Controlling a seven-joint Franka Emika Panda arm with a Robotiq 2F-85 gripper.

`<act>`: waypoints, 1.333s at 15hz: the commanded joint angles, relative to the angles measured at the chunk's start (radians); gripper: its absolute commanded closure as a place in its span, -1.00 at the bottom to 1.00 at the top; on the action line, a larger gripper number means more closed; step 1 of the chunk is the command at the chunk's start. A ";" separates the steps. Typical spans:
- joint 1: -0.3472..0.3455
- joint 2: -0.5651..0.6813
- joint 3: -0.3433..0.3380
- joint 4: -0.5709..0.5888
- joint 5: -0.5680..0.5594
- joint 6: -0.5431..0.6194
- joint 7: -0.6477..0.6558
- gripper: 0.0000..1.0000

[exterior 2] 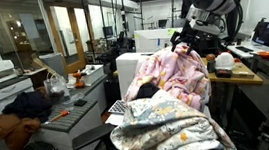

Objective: Put the fleece on the boxes

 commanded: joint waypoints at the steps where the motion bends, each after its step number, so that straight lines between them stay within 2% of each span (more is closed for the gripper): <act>1: -0.010 0.024 0.038 -0.033 0.115 0.078 -0.082 -1.00; 6: -0.012 0.081 0.108 -0.040 0.452 0.218 -0.382 -1.00; 8: -0.025 0.097 0.160 -0.024 0.626 0.273 -0.565 -1.00; 12: -0.047 0.112 0.230 0.011 0.879 0.328 -0.893 -1.00; 15: -0.053 0.120 0.240 0.030 1.038 0.374 -1.120 -1.00; 20: -0.064 0.177 0.218 0.079 1.232 0.391 -1.346 -1.00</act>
